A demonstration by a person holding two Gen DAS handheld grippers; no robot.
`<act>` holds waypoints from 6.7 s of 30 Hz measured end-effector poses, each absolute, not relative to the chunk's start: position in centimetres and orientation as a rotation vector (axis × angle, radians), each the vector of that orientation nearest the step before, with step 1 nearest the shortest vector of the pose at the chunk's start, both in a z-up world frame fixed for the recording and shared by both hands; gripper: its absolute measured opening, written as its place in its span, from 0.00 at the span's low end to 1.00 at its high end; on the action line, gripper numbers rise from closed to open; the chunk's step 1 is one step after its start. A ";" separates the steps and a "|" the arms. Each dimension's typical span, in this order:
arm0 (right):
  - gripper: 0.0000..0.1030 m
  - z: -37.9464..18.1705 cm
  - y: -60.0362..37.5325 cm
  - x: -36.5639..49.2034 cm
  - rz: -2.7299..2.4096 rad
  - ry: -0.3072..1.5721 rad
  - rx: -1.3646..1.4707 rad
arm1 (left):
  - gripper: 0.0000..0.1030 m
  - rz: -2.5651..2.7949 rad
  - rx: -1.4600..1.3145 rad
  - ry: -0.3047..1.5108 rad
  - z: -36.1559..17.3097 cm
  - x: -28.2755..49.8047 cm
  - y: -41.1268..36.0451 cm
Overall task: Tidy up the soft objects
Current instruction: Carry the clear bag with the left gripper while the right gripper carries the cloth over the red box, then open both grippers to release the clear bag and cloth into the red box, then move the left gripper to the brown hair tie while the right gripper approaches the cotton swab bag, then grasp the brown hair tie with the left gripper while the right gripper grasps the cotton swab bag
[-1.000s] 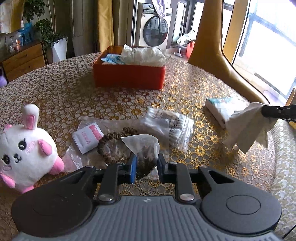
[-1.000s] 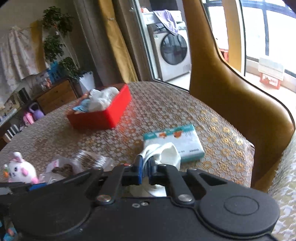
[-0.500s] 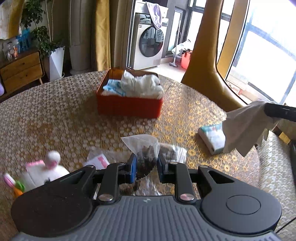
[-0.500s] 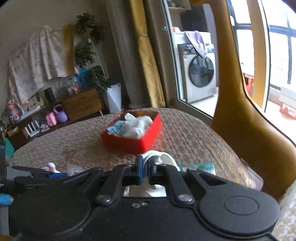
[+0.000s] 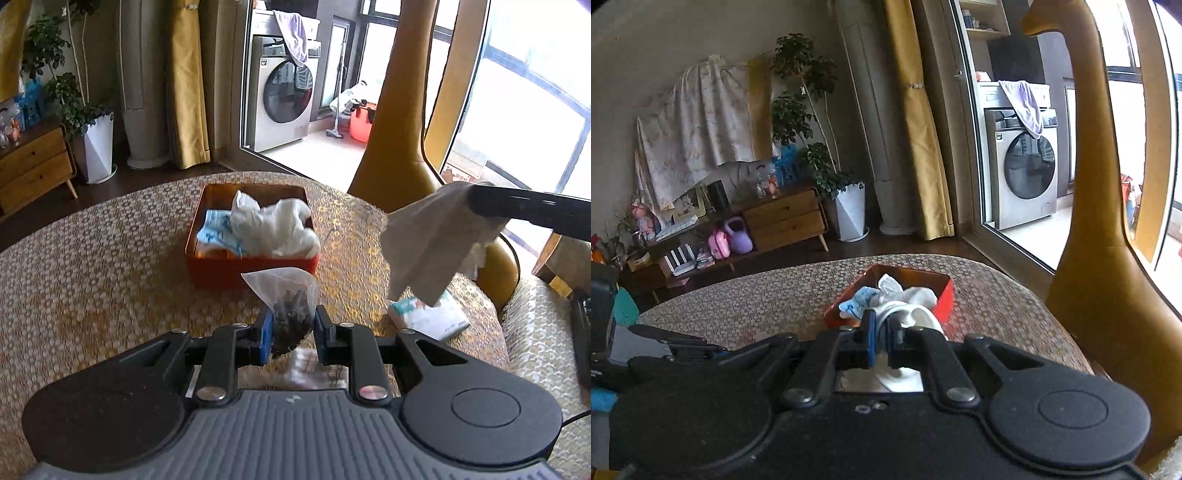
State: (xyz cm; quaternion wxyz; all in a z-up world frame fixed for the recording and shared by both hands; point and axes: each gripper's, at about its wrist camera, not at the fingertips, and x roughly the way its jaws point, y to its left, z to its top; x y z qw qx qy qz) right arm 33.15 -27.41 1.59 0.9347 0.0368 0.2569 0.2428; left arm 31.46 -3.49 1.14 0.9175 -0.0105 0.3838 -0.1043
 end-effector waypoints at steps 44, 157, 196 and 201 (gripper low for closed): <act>0.06 -8.4 -17.8 53.1 0.468 0.719 0.111 | 0.22 -0.099 -0.060 0.928 -8.3 52.3 0.4; 0.92 -14.3 -25.1 32.0 0.622 0.846 -0.177 | 0.97 -0.037 -0.140 0.909 -11.6 26.0 -2.3; 0.49 -16.6 -22.2 34.9 0.700 0.783 -0.281 | 0.24 0.023 -0.051 0.864 -15.0 27.7 -3.2; 0.45 -16.2 -23.2 34.2 0.639 0.792 -0.216 | 0.19 -0.001 -0.064 0.855 -14.5 27.3 -3.2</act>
